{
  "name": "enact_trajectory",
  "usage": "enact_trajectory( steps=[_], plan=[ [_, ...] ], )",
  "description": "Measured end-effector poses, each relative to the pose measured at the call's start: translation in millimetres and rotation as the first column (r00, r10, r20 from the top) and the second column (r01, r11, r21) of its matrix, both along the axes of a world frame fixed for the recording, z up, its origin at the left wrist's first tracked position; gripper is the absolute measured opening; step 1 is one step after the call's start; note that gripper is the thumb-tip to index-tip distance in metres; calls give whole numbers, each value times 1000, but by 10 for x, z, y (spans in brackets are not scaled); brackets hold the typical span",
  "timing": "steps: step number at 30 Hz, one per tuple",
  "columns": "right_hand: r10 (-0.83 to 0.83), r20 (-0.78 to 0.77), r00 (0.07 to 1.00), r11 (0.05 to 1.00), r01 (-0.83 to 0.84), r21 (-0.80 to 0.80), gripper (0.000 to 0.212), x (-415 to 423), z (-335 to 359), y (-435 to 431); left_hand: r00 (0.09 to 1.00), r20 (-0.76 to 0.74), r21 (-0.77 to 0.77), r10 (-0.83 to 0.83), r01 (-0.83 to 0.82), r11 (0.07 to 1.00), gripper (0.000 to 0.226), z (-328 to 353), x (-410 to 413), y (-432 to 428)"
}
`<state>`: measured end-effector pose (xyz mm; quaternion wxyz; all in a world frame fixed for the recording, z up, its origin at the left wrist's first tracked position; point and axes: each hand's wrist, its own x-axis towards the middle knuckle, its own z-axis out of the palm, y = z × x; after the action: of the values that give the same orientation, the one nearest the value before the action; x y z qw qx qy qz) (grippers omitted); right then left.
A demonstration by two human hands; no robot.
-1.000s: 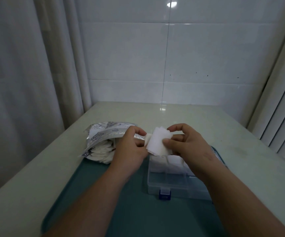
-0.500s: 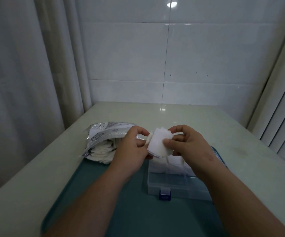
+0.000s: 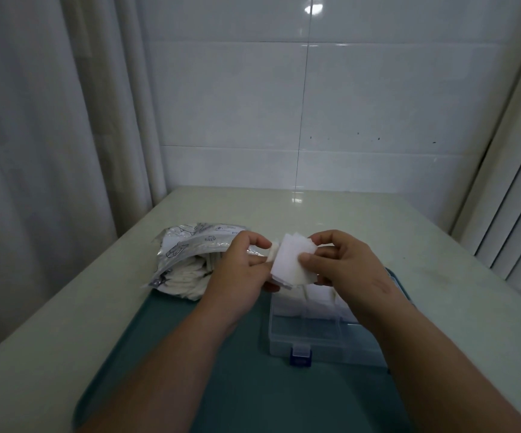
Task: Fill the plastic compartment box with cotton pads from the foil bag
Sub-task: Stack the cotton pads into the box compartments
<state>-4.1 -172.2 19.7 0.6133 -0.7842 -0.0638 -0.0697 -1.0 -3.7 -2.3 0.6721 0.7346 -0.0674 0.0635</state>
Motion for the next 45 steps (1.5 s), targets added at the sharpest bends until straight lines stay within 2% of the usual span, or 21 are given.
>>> enact_trajectory(
  steps=[5,9,14,21,27,31,34,38,45],
  plan=[
    [7,-8,1000,1000,-6,20,21,-3,-3,-12,999,25,24,22,-22,999,17,0,-16,2],
    [72,-59,996,989,-63,131,20,9,-25,-6,998,30,42,49,-50,998,25,3,-24,17],
    [39,-51,998,999,-37,31,20,30,-67,33,1000,-16,-63,-6,5,998,29,39,-46,8],
    [12,-17,1000,1000,-11,29,24,29,-59,3,995,-73,-230,-63,45,972,26,67,-31,-11],
    [20,-11,1000,1000,-19,16,24,39,-78,3,993,-90,-176,-73,56,983,34,42,-41,1],
    [-5,12,1000,993,7,-116,23,62,-112,38,997,-64,-98,-52,45,994,36,31,-53,-17],
    [21,0,1000,991,-21,-132,23,61,-129,79,998,-53,-54,-27,24,998,32,30,-52,-20],
    [66,17,998,982,-62,-178,34,36,-122,82,999,-31,18,14,-14,1000,34,21,-50,-5],
    [43,71,997,982,-29,-185,21,38,-99,98,999,-29,37,39,-38,999,33,10,-46,-4]
  ],
)
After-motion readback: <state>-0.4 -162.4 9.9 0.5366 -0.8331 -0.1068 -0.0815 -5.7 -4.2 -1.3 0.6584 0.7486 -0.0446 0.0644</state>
